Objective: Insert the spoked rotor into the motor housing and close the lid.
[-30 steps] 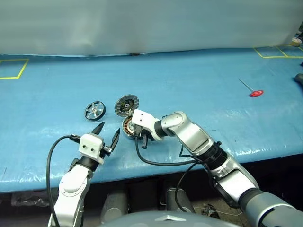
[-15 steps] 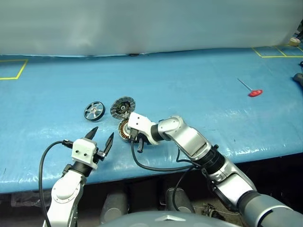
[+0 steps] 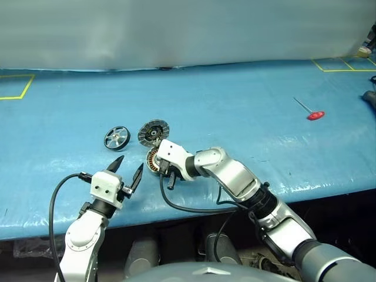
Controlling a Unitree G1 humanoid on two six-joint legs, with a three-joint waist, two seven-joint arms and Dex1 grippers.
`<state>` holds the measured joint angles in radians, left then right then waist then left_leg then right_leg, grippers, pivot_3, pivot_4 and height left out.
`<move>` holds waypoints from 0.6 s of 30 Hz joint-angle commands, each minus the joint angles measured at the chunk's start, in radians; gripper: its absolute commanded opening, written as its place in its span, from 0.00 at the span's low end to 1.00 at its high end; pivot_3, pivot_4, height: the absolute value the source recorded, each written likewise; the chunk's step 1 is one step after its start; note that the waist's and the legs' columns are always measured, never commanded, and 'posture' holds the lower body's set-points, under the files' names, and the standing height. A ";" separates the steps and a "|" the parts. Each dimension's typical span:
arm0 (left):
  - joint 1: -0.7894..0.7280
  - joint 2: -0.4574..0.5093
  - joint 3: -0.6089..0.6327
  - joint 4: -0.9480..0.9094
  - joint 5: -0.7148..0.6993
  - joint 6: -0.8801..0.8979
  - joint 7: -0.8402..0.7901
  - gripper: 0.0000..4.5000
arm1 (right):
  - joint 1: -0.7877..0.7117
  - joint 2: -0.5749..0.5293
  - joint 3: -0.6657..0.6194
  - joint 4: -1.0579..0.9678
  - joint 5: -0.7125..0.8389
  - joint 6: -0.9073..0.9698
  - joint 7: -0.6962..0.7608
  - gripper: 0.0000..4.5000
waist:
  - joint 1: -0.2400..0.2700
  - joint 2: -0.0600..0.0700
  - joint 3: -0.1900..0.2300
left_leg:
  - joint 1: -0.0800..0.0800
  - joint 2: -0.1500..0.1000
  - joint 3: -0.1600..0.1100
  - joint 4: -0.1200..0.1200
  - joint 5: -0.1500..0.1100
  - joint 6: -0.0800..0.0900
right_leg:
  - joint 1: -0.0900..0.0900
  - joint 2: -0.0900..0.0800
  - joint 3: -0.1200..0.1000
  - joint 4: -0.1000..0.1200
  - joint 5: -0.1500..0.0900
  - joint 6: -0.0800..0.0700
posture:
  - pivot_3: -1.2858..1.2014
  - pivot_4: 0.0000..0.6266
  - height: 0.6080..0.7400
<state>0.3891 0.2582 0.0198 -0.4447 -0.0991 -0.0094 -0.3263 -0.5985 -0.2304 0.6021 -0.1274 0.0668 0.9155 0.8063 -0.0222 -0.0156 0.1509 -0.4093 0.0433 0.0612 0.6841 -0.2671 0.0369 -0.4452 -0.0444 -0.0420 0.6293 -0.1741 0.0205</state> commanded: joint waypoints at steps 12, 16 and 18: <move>-0.010 -0.009 -0.018 -0.022 -0.007 -0.011 0.001 0.71 | 0.007 -0.066 0.025 -0.018 0.019 -0.046 0.034 0.28 | 0.009 0.000 0.000 | 0.000 -0.001 0.000 0.000 0.000 0.000 | 0.000 0.000 0.000 -0.001 0.000 0.000 | 0.52 0.24 1.00; -0.016 -0.007 -0.022 -0.023 -0.009 -0.005 -0.001 0.71 | 0.012 -0.079 -0.044 -0.106 0.093 0.006 0.060 0.43 | 0.012 0.000 0.000 | 0.000 0.000 0.000 0.000 0.000 0.000 | 0.000 0.000 0.000 0.000 0.000 0.000 | 0.52 0.24 1.00; -0.018 -0.005 -0.023 -0.025 -0.010 -0.003 -0.002 0.71 | 0.021 -0.072 -0.115 -0.160 0.152 0.043 0.054 0.43 | 0.011 0.000 0.000 | -0.001 -0.001 -0.001 0.000 0.000 0.000 | 0.000 -0.001 0.000 -0.001 0.000 0.000 | 0.52 0.24 1.00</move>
<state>0.3779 0.2559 -0.0014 -0.4447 -0.0993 -0.0060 -0.3277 -0.5718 -0.3072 0.5528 -0.2199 0.1716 0.9368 0.8555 -0.0110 -0.0157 0.1509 -0.4113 0.0425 0.0608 0.6846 -0.2673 0.0372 -0.4459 -0.0452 -0.0422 0.6284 -0.1740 0.0206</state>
